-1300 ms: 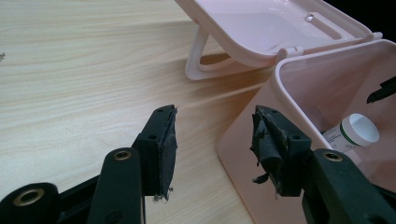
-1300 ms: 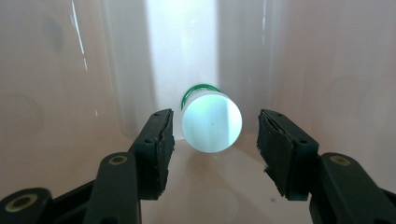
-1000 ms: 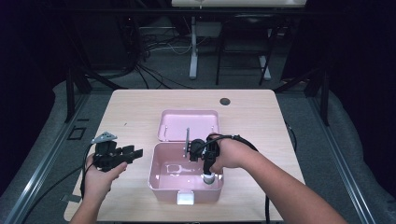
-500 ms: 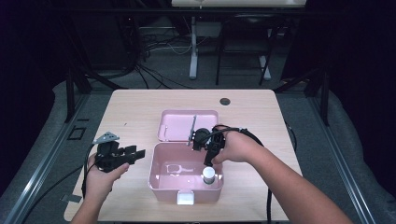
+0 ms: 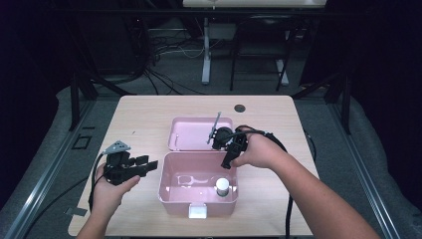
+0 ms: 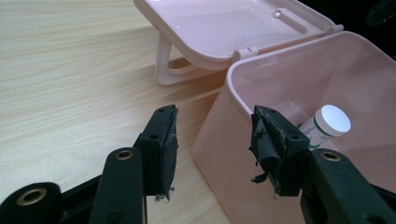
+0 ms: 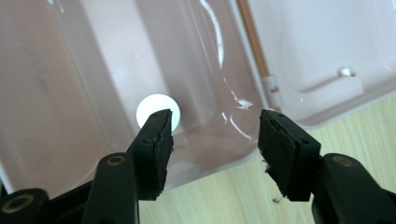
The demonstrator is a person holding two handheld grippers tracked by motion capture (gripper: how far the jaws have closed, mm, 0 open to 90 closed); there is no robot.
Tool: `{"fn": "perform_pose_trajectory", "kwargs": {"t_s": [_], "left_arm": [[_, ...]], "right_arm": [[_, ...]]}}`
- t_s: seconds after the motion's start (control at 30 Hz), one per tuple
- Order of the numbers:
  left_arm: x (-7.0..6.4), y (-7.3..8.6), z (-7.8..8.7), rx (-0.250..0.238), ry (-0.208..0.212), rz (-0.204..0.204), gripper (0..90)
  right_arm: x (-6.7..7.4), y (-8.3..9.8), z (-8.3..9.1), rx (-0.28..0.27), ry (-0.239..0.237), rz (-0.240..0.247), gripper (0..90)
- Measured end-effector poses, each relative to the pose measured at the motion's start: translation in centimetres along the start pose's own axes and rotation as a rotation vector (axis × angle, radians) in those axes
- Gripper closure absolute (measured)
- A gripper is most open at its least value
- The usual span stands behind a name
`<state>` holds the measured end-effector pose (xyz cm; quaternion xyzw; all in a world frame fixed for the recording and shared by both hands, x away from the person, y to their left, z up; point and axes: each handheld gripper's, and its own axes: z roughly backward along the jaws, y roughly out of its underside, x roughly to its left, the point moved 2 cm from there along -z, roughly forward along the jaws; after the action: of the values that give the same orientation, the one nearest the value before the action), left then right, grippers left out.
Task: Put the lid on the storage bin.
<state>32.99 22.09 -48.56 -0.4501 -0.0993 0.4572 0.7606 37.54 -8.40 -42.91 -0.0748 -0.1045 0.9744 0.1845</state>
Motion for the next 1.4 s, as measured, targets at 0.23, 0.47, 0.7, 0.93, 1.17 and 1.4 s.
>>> {"fn": "perform_pose_trajectory", "kwargs": {"t_s": [0.23,0.47,0.7,0.93,1.17,1.4], "left_arm": [[-0.8,-0.1,-0.1,0.0,0.035,-0.018,53.0],[-1.8,-0.1,-0.2,0.013,0.051,-0.048,58.1],[-2.6,0.1,-0.7,0.036,0.049,-0.081,65.4],[-3.1,0.3,-1.0,0.048,0.041,-0.128,74.4],[-3.3,0.3,-0.9,0.044,0.021,-0.152,75.9],[-3.3,0.3,-0.9,0.036,0.023,-0.143,76.4]], "right_arm": [[-1.1,0.6,0.5,-0.026,0.026,-0.061,45.8],[-2.0,1.0,0.9,-0.055,0.048,-0.133,46.6],[-2.8,1.6,0.8,-0.06,0.062,-0.189,46.7],[-3.5,2.3,0.7,-0.084,0.071,-0.234,48.1],[-4.8,3.1,0.7,-0.144,0.089,-0.309,53.9],[-5.9,3.6,0.5,-0.184,0.113,-0.386,55.9]]}}
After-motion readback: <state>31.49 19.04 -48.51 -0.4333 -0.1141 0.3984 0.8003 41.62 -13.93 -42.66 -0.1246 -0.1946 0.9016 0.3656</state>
